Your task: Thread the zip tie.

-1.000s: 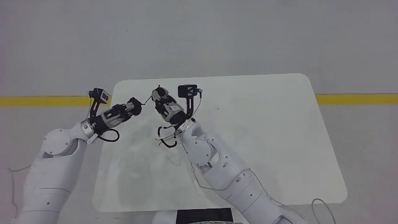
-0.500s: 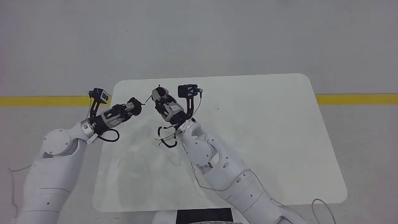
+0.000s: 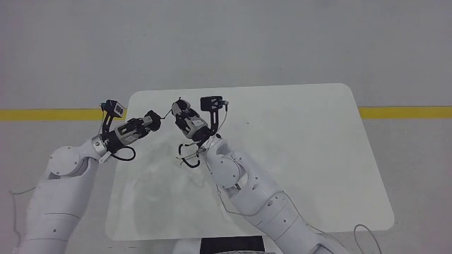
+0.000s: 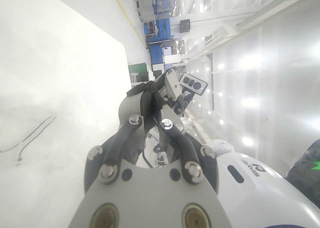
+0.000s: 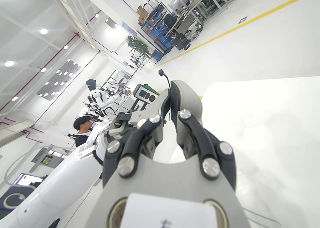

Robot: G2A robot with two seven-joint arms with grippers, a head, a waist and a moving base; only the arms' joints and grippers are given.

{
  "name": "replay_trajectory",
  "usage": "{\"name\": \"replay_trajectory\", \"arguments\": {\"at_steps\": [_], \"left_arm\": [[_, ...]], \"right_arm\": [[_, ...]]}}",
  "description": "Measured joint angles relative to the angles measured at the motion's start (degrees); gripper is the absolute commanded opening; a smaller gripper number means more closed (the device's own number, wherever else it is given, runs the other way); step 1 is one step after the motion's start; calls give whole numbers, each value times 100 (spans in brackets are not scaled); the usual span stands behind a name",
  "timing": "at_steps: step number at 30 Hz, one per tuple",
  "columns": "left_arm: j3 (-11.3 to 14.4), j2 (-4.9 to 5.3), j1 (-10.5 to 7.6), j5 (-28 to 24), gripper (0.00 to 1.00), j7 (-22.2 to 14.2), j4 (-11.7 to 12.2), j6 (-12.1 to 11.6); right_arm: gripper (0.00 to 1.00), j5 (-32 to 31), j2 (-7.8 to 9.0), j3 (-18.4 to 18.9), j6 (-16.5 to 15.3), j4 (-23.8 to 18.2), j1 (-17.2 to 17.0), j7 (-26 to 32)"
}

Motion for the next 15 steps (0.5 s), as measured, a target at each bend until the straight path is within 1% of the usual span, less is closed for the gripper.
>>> {"name": "replay_trajectory", "arguments": {"at_steps": [7,15], "left_arm": [[0,0,0,0,0,0,0,0],[0,0,0,0,0,0,0,0]], "right_arm": [[0,-11,-1,-6,2,-2,-1,-37],[0,-118,57,84,-43,-294,-178,-14]]}}
